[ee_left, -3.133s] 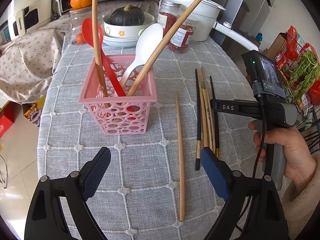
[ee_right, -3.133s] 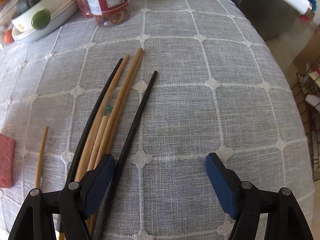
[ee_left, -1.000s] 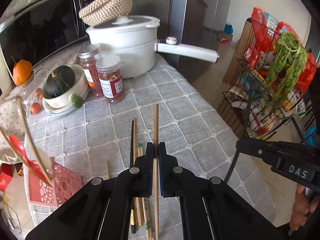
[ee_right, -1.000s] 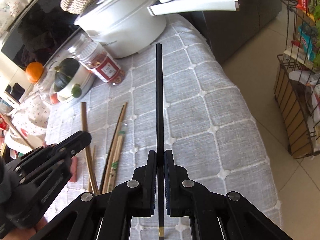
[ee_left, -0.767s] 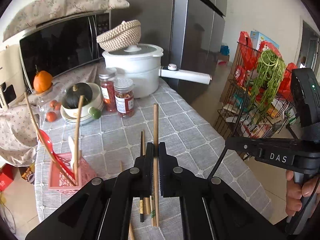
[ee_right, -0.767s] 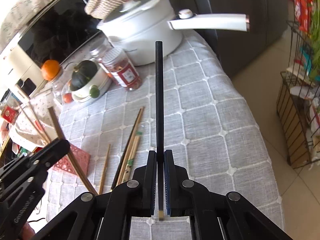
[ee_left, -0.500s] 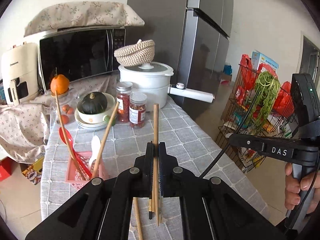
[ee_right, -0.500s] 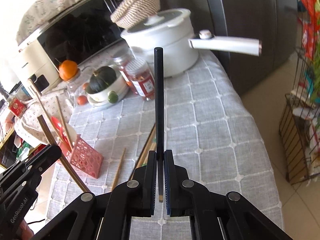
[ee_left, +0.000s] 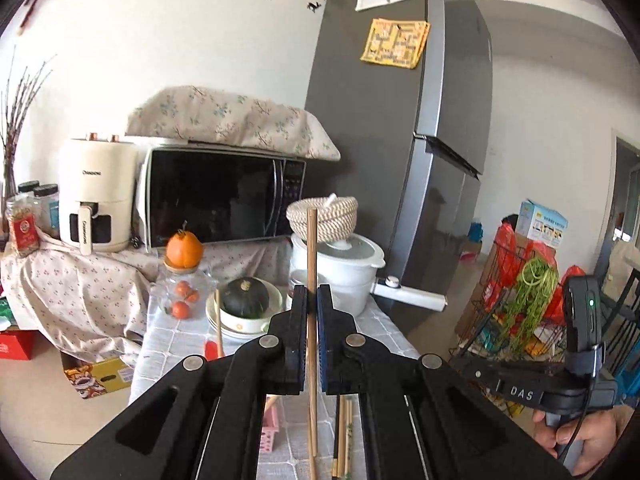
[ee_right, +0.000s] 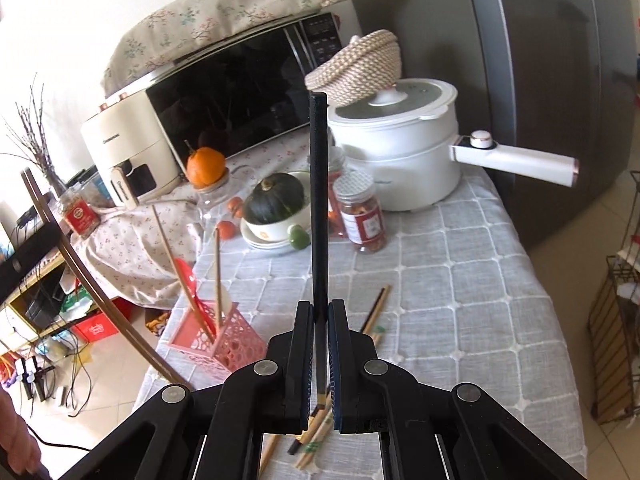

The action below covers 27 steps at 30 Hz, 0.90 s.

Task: Organize utensils
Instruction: 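Lift both held chopsticks upright and carry them over the pink basket, then lower both chopsticks into the pink basket and open both grippers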

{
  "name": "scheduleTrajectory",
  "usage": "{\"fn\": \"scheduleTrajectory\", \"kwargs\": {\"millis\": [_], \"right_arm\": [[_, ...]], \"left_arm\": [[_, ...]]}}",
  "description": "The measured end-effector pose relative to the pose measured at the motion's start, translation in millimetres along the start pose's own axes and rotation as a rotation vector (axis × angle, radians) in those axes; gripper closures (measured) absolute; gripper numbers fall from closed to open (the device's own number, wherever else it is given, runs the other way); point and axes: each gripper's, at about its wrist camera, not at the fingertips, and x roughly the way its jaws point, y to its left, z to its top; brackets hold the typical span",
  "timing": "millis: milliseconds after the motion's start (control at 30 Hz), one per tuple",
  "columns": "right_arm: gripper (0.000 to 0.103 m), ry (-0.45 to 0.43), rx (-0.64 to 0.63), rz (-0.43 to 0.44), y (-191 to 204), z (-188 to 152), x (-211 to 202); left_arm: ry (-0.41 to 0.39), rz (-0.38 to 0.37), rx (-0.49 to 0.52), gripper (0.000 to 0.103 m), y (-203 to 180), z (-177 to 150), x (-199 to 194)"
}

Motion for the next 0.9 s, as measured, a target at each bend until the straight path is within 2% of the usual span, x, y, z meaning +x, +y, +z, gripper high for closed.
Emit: {"fn": "scheduleTrajectory", "kwargs": {"millis": [167,333,433,600,900], "right_arm": [[0.099,0.011,-0.008,0.013,10,-2,10],[0.099,0.017,-0.015,0.022,18,-3,17],[0.099,0.011,-0.019,0.031,23,-3,19],[0.099,0.003,-0.030,0.052,33,-2,22],[0.099,-0.023,-0.023,0.109,54,6,25]], "left_arm": [[-0.080,0.088,-0.026,0.099,23,1,5],[-0.092,0.158,-0.060,0.099,48,-13,32],[-0.056,0.178,-0.095,0.099,60,-22,50],[-0.003,0.227,-0.059,0.099,65,-37,76],[0.177,0.217,-0.085,0.099,83,-63,120]]}}
